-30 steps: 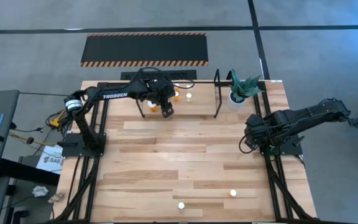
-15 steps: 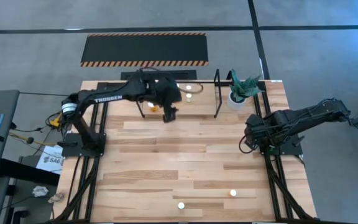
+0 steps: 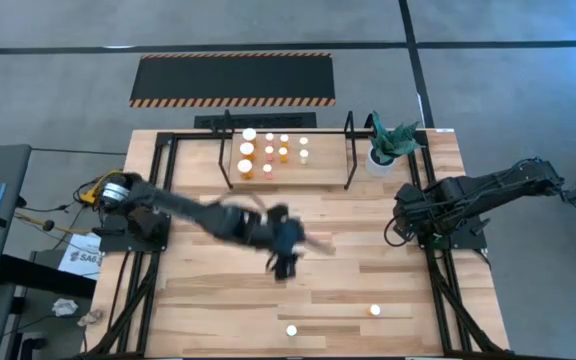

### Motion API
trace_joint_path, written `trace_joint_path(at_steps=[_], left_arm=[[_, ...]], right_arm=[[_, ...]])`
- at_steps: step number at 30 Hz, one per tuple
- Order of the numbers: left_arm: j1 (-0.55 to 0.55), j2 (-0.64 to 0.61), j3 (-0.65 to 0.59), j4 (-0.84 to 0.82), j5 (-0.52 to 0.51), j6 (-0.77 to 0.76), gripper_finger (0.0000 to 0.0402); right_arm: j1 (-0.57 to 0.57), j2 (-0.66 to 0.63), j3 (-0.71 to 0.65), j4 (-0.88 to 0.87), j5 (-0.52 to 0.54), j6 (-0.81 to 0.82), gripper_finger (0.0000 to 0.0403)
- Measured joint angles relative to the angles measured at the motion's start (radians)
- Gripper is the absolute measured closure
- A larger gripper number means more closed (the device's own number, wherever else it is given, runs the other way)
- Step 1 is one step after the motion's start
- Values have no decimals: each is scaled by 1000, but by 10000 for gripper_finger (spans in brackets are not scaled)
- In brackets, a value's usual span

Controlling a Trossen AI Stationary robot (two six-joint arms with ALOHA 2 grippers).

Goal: Pick and place medicine bottles onto shelf by color
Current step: Put the small orange pill bottle on the shelf aligned with the other small orange pill bottles

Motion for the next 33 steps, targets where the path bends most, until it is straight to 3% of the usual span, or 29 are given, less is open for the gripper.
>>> trace_joint_path(at_steps=[3, 13, 18, 22, 25, 33], left_arm=[[-100, 40, 2, 61, -48, -74, 200], [-292, 196, 1, 225, -31, -182, 200], [-279, 196, 2, 329, -57, -183, 200], [-247, 230, 3, 405, 69, -162, 192], [-236, 269, 12, 497, 99, -82, 178], [-234, 292, 78, 525, 74, 12, 180]], right_arm=[[0, 2, 1, 2, 0, 0, 178], [0, 26, 2, 1, 0, 0, 178], [0, 37, 1, 2, 0, 0, 178], [0, 48, 1, 2, 0, 0, 178], [0, 60, 1, 0, 0, -1, 178], [0, 98, 1, 1, 0, -1, 178]])
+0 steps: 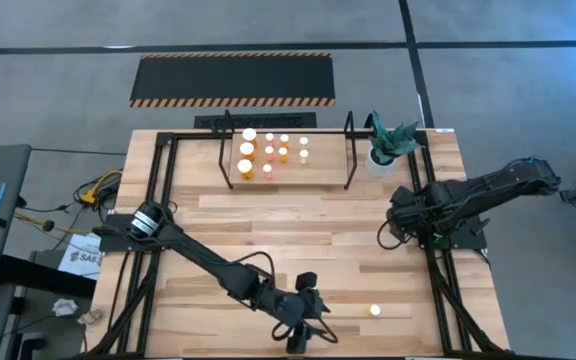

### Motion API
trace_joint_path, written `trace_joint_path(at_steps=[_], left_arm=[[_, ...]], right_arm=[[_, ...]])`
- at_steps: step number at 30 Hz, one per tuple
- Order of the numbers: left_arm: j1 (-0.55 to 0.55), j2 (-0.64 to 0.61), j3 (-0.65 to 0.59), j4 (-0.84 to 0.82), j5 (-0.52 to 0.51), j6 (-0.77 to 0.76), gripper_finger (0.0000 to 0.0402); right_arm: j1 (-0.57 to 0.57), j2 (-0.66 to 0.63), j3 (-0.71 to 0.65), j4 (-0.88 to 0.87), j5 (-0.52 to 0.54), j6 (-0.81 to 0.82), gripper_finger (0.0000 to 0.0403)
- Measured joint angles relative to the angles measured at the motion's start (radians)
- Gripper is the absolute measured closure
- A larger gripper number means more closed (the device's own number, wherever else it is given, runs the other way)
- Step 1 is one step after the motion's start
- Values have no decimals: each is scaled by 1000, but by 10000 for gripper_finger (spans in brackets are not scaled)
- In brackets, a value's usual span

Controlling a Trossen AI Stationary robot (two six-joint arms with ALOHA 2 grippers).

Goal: Pick and place medicine bottles onto shelf by color
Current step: Put the small orange pill bottle on the shelf aligned with the other small orange pill bottles

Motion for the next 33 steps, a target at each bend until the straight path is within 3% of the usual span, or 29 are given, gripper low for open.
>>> trace_joint_path(at_steps=[6, 12, 15, 24, 28, 33], left_arm=[[-11, -9, 66, -24, -20, 7, 199], [19, -11, 129, -172, -249, -81, 205], [37, -18, 143, -198, -345, -117, 205], [44, -18, 143, -305, -420, -318, 205], [44, -53, 143, -393, -427, -342, 205], [38, -115, 143, -537, -431, -310, 205]], right_arm=[[-1, 35, 0, 1, 0, 0, 178], [-5, 91, 5, 3, 18, 5, 178], [-6, 110, 21, 11, -43, -27, 178], [140, 120, 166, 1, -231, -81, 178], [288, 109, 246, 157, -234, 72, 178], [467, 127, 257, 546, -219, 262, 178]])
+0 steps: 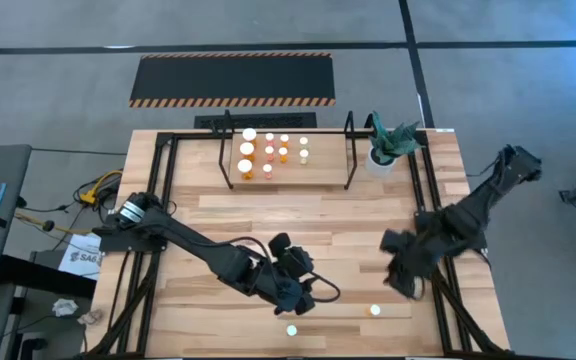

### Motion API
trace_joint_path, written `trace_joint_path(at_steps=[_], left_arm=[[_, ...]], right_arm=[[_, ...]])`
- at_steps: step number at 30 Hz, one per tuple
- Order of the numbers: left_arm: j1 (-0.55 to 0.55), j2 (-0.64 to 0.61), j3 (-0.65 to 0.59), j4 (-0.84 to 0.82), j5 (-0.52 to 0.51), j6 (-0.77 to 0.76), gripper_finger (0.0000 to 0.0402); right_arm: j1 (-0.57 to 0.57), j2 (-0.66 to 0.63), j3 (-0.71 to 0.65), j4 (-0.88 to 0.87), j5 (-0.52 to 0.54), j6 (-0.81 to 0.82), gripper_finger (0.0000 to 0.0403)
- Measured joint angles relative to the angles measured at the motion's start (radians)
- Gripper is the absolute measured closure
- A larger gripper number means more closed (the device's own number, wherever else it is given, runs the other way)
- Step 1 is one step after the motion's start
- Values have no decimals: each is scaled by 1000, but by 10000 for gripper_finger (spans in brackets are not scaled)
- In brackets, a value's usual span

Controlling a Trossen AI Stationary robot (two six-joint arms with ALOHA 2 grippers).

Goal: Pick and place medicine bottles onto shelf by color
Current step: Put the small orange pill bottle on the shelf aligned with the other small orange pill bottles

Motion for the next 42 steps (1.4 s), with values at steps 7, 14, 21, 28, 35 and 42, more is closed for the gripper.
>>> trace_joint_path(at_steps=[7, 14, 21, 28, 35, 42], left_arm=[[-33, -43, 0, -148, 1, 22, 205], [-56, -47, 0, -163, 5, 69, 205], [-87, -47, 0, -163, 3, 57, 205], [-105, -47, 0, -161, -5, 1, 205], [-106, -47, -1, -155, -14, -21, 205], [-106, -47, -1, -160, -14, -21, 205]], right_arm=[[132, 146, -1, 200, 13, 337, 188], [127, 307, -1, 316, -111, 401, 197], [106, 400, -1, 239, -119, 377, 190], [90, 387, -1, 129, -93, 366, 178], [88, 436, -1, 157, -90, 329, 176], [83, 497, -1, 171, -94, 306, 176]])
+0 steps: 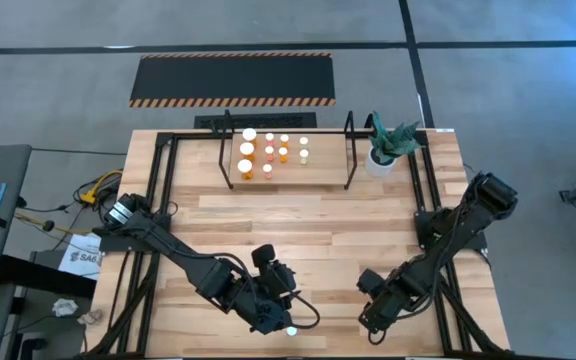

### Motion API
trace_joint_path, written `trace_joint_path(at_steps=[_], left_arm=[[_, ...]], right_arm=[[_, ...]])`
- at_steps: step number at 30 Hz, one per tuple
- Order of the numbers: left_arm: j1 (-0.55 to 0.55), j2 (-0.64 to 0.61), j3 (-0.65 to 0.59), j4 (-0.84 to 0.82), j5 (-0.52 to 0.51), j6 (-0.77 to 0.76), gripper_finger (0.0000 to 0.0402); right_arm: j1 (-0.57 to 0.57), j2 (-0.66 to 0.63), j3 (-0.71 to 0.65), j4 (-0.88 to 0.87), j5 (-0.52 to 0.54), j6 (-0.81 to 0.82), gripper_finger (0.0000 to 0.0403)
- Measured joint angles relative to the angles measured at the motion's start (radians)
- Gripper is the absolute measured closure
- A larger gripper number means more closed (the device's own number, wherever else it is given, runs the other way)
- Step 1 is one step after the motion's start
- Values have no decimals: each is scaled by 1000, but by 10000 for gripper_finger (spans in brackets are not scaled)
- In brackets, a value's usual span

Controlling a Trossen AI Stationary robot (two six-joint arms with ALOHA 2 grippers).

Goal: Pick and place medicine bottles onto shelf by color
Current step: Put the small orange pill bottle on the shelf aligned with the other small orange pill bottles

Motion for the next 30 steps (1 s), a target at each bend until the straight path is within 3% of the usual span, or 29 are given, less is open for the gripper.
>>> trace_joint_path(at_steps=[8, 19, 25, 30], left_arm=[[0, 0, 0, -12, 1, 1, 205], [0, -1, 0, -50, 4, -12, 205], [0, -44, -1, -147, -1, -62, 205], [-1, -72, -1, -255, -5, -103, 205]], right_arm=[[0, 41, 0, 7, -8, -19, 190], [-1, 34, 0, 13, -16, -42, 288], [-58, 30, 44, -23, -22, -110, 269], [-185, 30, 88, -57, 4, -261, 253]])
